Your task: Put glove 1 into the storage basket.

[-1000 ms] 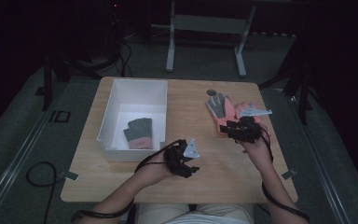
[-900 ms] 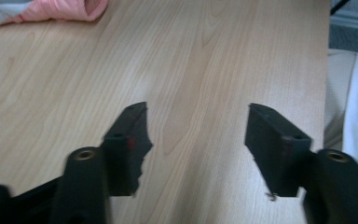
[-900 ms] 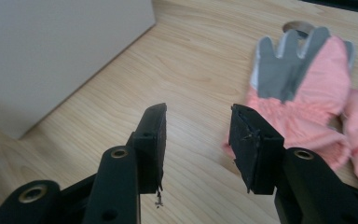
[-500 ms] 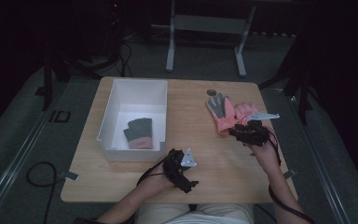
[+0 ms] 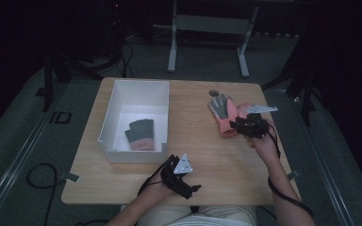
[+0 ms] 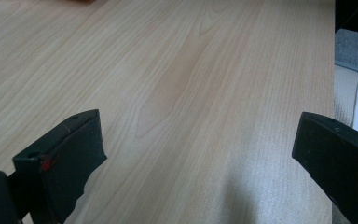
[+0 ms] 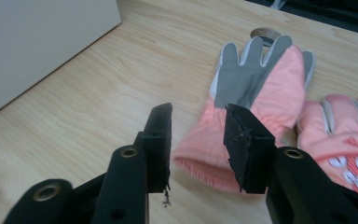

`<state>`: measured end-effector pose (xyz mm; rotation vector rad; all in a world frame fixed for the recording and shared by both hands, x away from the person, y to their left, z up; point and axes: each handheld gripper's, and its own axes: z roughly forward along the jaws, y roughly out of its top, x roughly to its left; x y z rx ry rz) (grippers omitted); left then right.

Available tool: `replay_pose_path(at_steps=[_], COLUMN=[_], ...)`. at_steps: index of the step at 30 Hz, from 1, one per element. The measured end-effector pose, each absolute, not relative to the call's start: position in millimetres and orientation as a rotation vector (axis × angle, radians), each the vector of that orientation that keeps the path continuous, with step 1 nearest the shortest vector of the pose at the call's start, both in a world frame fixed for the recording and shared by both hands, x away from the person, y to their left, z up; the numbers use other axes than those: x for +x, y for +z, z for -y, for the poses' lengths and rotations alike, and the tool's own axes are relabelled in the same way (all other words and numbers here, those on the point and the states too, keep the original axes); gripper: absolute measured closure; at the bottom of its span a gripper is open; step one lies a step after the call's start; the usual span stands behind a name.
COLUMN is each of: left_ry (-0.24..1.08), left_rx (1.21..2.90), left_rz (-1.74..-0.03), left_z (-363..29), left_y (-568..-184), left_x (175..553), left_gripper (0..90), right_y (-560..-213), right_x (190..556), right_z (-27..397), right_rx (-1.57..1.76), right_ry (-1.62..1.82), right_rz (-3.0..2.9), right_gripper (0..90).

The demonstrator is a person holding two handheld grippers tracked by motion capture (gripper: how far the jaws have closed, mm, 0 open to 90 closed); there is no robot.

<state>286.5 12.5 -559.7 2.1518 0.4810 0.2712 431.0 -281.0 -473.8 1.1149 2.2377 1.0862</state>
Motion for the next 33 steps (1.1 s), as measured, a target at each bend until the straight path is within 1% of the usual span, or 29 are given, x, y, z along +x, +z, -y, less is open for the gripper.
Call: replay_pose_path(at_steps=[7, 13, 17, 23, 29, 33], left_ry=[0.307, 0.326, 0.316, 0.337, 0.33, 0.332], left_rx=[2.125, 2.115, 2.115, 2.127, 2.125, 2.117], left_rz=[-0.505, -0.497, -0.493, -0.479, -0.473, -0.483], left_z=[-11.4, -9.6, -10.6, -10.0, -10.1, -11.3], left_y=[-564.8, -564.8, -566.1, -565.4, -565.5, -566.2], left_x=[281.5, 279.8, 280.2, 279.4, 279.3, 280.6], left_gripper=[1.8, 1.8, 1.8, 1.8, 1.8, 1.8], right_y=[-489.3, -502.4, -515.5, -528.3, -529.8, -527.4], right_x=[474.0, 504.4, 520.1, 527.8, 531.0, 529.3], right_z=[263.0, 258.1, 256.4, 251.5, 243.3, 240.5], right_rx=[1.168, 1.228, 1.271, 1.295, 1.351, 1.387], right_ry=[0.984, 0.923, 0.857, 0.802, 0.738, 0.739], right_rz=[-2.247, -2.246, -2.259, -2.267, -2.277, -2.241], right_gripper=[69.6, 68.7, 67.4, 69.1, 84.4, 89.0])
